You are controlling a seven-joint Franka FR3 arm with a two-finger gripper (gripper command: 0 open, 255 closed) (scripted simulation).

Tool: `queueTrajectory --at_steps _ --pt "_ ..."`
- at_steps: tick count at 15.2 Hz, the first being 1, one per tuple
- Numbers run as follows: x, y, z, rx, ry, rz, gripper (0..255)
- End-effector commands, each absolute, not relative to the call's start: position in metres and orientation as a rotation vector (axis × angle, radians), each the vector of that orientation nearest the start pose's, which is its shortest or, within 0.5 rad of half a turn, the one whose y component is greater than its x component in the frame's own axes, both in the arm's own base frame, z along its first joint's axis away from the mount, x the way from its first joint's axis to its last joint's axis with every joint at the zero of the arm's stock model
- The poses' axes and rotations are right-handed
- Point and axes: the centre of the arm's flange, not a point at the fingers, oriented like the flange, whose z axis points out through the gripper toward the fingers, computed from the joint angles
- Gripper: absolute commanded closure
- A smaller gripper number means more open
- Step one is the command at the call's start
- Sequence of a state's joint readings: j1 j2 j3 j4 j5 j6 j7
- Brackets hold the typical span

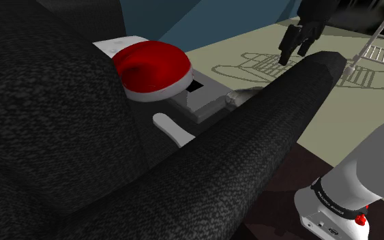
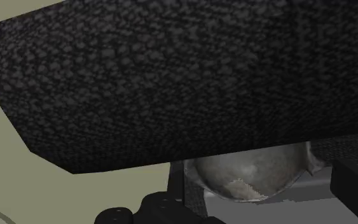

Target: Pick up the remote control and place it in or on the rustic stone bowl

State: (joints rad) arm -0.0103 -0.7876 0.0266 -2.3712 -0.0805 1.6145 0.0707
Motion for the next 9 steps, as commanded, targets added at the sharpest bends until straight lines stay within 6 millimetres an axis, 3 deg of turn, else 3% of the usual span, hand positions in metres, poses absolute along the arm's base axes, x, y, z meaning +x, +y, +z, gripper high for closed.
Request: queueTrajectory --at_steps 1,9 --pt "0.311 -0.001 0.588 -3.238 0.096 -0.056 0" --pt "0.357 0.072 0.531 -3.216 0.037 -0.041 0"
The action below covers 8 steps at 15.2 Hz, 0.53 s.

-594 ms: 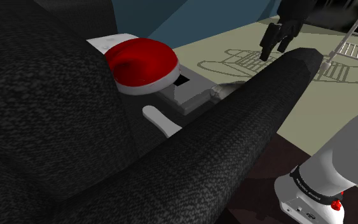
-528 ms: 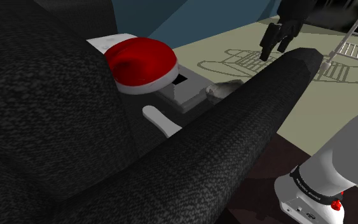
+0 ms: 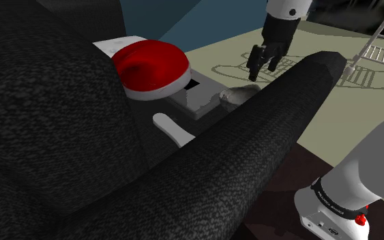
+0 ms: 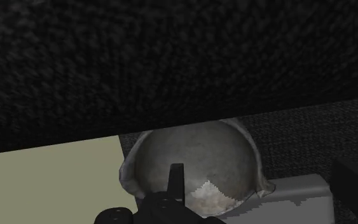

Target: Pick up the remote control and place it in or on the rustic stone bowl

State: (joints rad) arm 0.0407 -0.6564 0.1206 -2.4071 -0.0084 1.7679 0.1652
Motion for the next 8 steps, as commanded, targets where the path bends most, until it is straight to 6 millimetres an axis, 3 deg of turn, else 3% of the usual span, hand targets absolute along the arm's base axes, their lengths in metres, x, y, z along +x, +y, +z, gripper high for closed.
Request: queueTrajectory --at_steps 1,8 --pt "0.362 0.081 0.524 -3.213 0.03 -0.039 0" --pt "0.399 0.148 0.475 -3.193 -0.022 -0.026 0"
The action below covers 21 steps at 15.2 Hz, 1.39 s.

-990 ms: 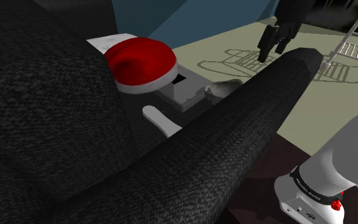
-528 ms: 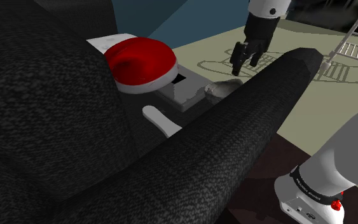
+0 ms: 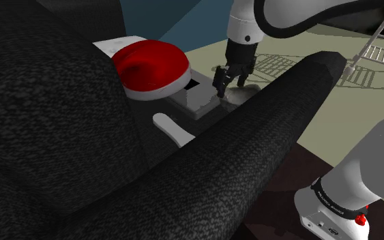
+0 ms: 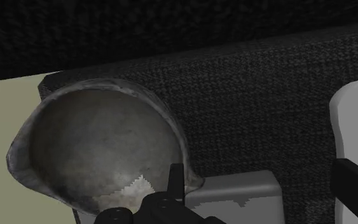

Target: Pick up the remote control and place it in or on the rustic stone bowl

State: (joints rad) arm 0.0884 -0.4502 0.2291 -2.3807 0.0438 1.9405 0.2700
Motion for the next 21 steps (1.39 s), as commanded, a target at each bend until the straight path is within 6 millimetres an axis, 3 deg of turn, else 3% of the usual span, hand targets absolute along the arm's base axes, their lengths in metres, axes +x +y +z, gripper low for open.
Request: queueTrajectory --at_steps 1,15,21 --pt "0.404 0.157 0.469 -3.19 -0.029 -0.024 0" --pt "0.469 0.296 0.375 -3.147 -0.128 0.002 0" --pt "0.469 0.296 0.344 -3.147 -0.128 0.002 0"
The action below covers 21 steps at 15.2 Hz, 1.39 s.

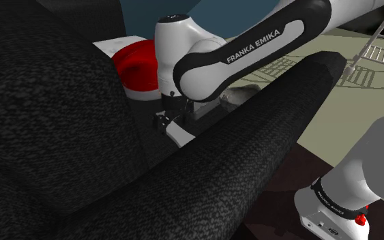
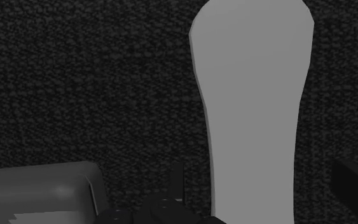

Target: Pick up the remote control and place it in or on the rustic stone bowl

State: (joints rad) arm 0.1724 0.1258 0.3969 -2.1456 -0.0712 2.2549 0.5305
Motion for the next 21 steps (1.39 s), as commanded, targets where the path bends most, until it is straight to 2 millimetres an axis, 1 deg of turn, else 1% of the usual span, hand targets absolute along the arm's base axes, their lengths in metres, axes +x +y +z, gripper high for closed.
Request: queueTrajectory --at_steps 1,2,10,11,20,21 --pt "0.4694 0.2956 0.3384 -3.147 -0.128 0.002 0" --pt "0.4694 0.2956 0.3353 -3.147 -0.128 0.002 0" --pt "0.4694 0.2956 0.3354 -3.147 -0.128 0.002 0" --pt "0.4694 0.2956 0.3354 -3.147 -0.128 0.002 255" --pt "0.4694 0.2956 0.3353 -3.147 -0.128 0.002 255" --pt "0.4693 0.2956 0.3406 -3.147 -0.128 0.002 255"
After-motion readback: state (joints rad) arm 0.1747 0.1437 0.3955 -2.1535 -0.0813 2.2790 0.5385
